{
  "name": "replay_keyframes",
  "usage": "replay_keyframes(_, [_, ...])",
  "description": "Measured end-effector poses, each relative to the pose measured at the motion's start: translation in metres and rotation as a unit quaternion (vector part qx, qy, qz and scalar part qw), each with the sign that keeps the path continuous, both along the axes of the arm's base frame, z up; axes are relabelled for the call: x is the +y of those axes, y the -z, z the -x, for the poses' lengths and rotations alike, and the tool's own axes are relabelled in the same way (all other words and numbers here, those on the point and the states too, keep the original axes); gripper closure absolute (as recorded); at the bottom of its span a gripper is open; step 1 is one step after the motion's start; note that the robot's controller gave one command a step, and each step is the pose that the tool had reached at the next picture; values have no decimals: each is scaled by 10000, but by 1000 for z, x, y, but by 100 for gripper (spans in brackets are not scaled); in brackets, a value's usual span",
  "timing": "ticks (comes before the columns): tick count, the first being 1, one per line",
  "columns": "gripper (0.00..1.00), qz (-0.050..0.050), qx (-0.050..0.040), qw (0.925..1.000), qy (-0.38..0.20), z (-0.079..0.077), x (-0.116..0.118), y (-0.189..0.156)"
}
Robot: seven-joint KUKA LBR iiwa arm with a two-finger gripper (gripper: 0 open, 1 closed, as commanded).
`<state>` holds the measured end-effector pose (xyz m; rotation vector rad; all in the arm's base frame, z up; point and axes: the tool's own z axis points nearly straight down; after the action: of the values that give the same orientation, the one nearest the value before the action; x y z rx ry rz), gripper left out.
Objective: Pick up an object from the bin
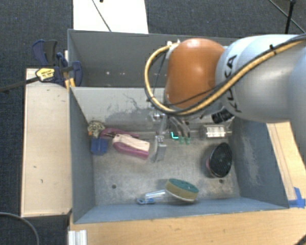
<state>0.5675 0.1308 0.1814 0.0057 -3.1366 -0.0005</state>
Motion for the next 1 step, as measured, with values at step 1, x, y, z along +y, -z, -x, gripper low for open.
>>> replay_keyframes(1, [0, -5, -52, 9983, 585, -23, 30, 113])
